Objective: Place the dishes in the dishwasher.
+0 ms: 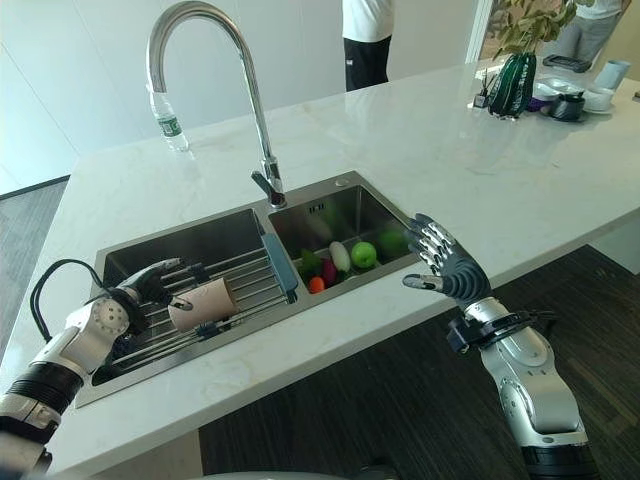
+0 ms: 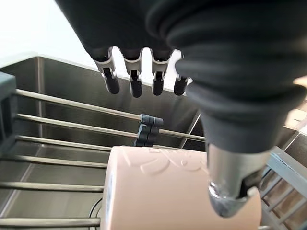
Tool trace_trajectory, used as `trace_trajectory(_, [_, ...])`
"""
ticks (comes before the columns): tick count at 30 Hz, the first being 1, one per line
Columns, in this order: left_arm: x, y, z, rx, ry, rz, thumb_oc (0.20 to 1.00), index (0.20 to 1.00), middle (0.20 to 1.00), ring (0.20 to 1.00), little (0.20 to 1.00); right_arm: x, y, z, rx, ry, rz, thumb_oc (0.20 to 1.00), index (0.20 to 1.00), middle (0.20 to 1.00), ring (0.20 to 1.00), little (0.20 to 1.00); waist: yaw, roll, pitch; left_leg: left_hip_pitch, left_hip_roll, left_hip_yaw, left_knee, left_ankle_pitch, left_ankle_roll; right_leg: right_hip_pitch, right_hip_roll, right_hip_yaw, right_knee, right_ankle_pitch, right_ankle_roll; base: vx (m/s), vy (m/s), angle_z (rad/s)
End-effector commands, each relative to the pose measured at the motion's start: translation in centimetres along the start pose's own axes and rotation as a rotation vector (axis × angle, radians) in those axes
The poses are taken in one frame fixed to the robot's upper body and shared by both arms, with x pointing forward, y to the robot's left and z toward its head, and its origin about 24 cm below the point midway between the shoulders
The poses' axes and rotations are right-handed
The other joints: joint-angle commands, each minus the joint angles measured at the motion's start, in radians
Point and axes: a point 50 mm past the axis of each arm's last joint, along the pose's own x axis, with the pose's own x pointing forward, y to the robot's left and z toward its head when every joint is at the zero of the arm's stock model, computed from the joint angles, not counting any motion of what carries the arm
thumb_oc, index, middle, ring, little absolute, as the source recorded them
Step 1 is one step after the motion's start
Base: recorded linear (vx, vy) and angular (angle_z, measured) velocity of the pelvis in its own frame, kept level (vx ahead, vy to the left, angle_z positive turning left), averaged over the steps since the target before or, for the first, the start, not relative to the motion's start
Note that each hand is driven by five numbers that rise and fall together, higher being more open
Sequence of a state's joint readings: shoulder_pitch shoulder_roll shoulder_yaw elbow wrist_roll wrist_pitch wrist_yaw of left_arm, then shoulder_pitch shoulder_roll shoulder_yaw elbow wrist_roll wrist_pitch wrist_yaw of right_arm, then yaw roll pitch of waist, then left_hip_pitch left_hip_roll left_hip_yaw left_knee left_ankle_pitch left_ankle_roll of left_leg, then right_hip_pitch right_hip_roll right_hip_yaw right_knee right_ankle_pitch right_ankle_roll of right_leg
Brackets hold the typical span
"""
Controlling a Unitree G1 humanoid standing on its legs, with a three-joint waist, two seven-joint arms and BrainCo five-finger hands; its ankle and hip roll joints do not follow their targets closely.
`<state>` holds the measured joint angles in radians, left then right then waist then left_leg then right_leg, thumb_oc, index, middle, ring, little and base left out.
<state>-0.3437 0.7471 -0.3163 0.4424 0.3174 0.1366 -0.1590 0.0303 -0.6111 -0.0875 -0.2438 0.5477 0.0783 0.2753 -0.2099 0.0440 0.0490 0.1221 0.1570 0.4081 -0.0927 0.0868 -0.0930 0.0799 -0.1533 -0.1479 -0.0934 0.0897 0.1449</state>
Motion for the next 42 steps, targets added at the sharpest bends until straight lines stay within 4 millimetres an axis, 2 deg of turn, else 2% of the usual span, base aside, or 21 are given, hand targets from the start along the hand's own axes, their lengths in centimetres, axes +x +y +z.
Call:
trace_trajectory(1, [0.3, 3.9, 0.2, 0.065, 0.018, 0.124, 1.000, 1.000, 1.000, 1.000, 1.000, 1.4, -0.4, 3.9, -0.084, -0.177, 0.015, 1.000, 1.000, 1.000, 1.000, 1.000, 0.006, -0.005, 0.016, 0.060, 0.052, 0.014, 0.005, -0.087, -0.025, 0.027, -0.021, -0.047, 0.006, -0.068, 0.047, 0.00, 0.000, 0.00])
trace_trajectory(19, [0.4, 1.9, -2.9, 0.093, 0.147, 0.087, 1.000, 1.000, 1.000, 1.000, 1.000, 1.0, -0.8, 4.0, -0.110, -0.163, 0.014, 1.000, 1.000, 1.000, 1.000, 1.000, -0.018, -0.008, 0.015, 0.071, 0.053, 0.032, 0.005, -0.091, -0.025, 0.026, -0.016, -0.032, 0.006, -0.070, 0.046, 0.00, 0.001, -0.01])
trace_trajectory(28, [0.5, 1.7, -3.4, 0.086, 0.170, 0.084, 1.000, 1.000, 1.000, 1.000, 1.000, 1.0, -0.7, 4.1, -0.114, -0.160, 0.024, 1.000, 1.000, 1.000, 1.000, 1.000, -0.031, -0.008, 0.011, 0.074, 0.055, 0.046, 0.005, -0.091, -0.026, 0.020, -0.012, -0.020, 0.006, -0.068, 0.046, 0.00, 0.000, -0.03])
trace_trajectory(36, [0.8, 1.8, -3.1, 0.087, 0.169, 0.087, 1.000, 1.000, 1.000, 1.000, 1.000, 0.9, -0.7, 4.2, -0.120, -0.158, 0.030, 1.000, 1.000, 1.000, 1.000, 1.000, -0.044, -0.005, 0.011, 0.075, 0.057, 0.055, 0.005, -0.091, -0.025, 0.015, -0.008, -0.010, 0.006, -0.068, 0.045, 0.00, 0.000, -0.01])
trace_trajectory(42, [0.8, 0.8, -3.6, 0.091, 0.196, 0.060, 1.000, 1.000, 1.000, 1.000, 1.000, 0.7, -0.7, 4.1, -0.122, -0.150, 0.035, 1.000, 1.000, 1.000, 1.000, 1.000, -0.054, -0.001, 0.010, 0.077, 0.056, 0.062, 0.005, -0.092, -0.024, 0.012, -0.006, 0.001, 0.006, -0.069, 0.044, 0.01, -0.005, -0.03])
